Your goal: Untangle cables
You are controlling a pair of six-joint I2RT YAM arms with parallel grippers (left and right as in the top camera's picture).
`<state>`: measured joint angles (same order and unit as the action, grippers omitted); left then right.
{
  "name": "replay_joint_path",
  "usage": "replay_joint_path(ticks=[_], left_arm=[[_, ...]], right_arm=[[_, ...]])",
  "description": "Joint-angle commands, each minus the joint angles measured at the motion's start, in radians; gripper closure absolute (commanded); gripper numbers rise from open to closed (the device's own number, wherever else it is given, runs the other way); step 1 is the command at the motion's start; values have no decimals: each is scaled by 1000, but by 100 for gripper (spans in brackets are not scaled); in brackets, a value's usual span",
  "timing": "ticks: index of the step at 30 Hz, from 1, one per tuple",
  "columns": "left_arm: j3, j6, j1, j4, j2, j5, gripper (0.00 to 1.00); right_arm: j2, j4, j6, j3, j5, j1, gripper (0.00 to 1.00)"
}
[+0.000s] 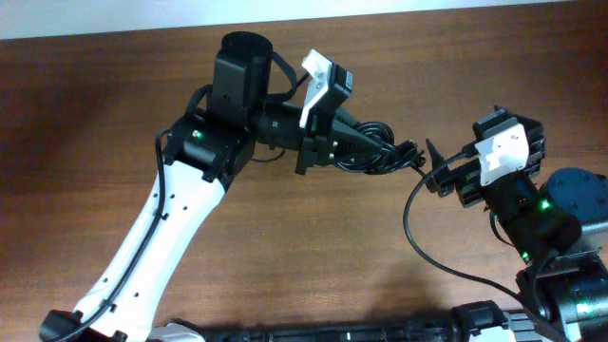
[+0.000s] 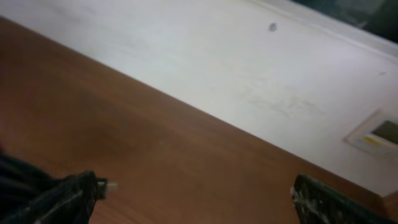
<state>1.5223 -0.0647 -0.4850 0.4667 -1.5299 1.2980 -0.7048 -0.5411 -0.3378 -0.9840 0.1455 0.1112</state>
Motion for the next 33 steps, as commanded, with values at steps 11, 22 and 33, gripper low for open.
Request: replay_joint_path(ticks=[11,22,33], left_arm=[[8,-19,-3,-14,6,-49,100],[8,-19,-3,-25,6,-50,100],[8,-12,-46,-41,6,23,100]], right_arm=[[9,-121,1,-15,260,0,1],[10,-137,1,-15,341,0,1],[-30,-52,2,-15,341,0,1]])
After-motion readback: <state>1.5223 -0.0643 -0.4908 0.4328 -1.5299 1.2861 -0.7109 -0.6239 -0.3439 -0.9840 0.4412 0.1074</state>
